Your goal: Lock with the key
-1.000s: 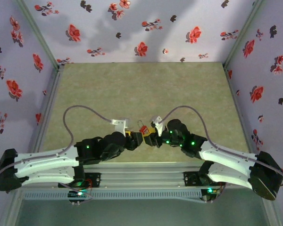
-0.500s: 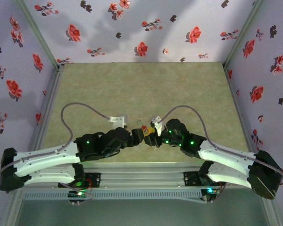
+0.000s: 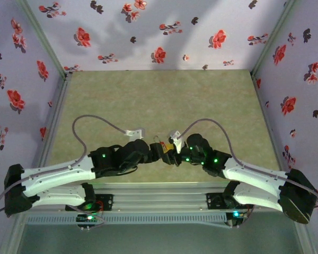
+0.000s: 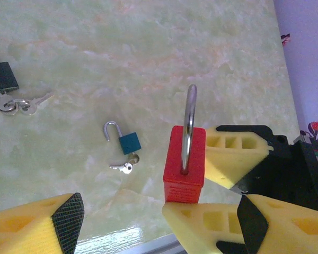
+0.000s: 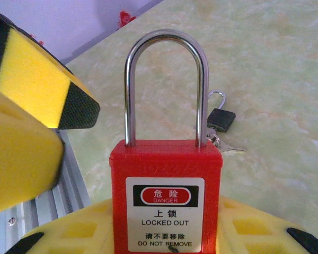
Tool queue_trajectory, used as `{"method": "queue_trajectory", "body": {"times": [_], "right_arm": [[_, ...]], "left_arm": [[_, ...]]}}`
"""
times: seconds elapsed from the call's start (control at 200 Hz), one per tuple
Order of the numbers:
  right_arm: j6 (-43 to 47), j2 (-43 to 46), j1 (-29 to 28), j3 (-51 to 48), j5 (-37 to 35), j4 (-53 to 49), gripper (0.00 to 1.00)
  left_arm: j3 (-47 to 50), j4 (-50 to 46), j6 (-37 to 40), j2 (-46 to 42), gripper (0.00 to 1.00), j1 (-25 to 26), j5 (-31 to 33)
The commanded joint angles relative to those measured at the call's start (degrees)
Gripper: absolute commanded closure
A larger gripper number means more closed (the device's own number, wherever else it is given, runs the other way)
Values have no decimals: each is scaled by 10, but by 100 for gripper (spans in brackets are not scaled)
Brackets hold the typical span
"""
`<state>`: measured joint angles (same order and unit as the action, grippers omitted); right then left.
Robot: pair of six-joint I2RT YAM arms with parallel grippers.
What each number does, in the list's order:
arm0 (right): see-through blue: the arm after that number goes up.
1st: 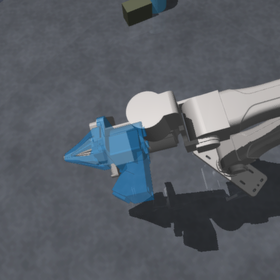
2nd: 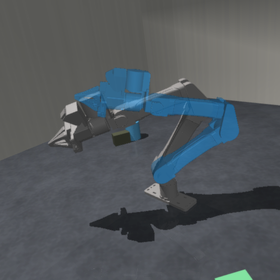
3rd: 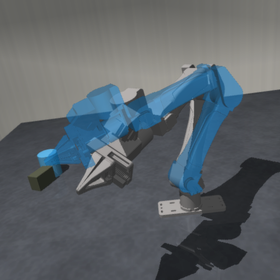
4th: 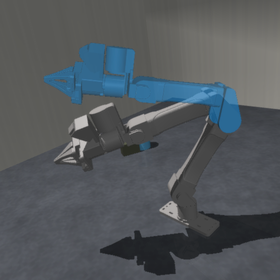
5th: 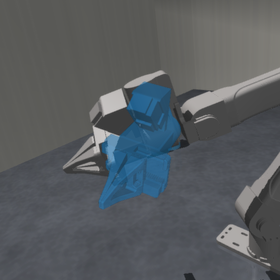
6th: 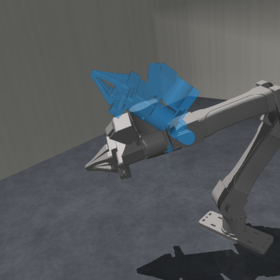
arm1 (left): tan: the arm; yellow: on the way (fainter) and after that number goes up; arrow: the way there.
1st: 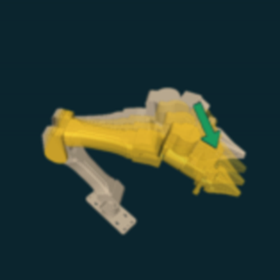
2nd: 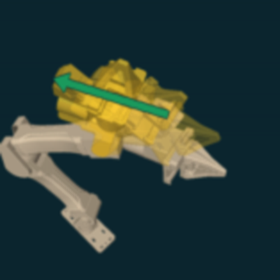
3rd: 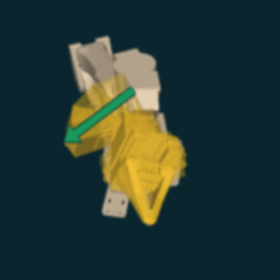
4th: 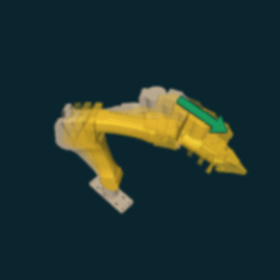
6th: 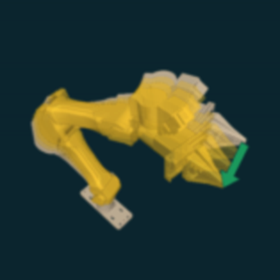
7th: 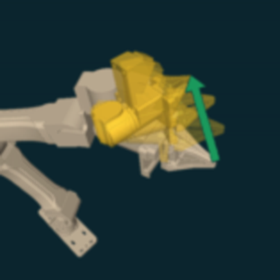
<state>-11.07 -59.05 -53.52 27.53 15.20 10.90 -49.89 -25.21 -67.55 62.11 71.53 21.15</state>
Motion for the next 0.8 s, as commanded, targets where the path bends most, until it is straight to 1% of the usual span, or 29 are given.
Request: {"method": "queue_trajectory", "body": {"times": [0.0, 0.26, 0.795], "right_arm": [[7, 6, -5, 17, 4, 20, 100], [10, 8, -10, 16, 6, 18, 100], [11, 11, -13, 13, 7, 20, 100]], "left_arm": [[-14, 5, -20, 15, 20, -10, -18], [-25, 18, -24, 39, 24, -20, -31], [-30, 43, -26, 73, 41, -29, -54]]}}
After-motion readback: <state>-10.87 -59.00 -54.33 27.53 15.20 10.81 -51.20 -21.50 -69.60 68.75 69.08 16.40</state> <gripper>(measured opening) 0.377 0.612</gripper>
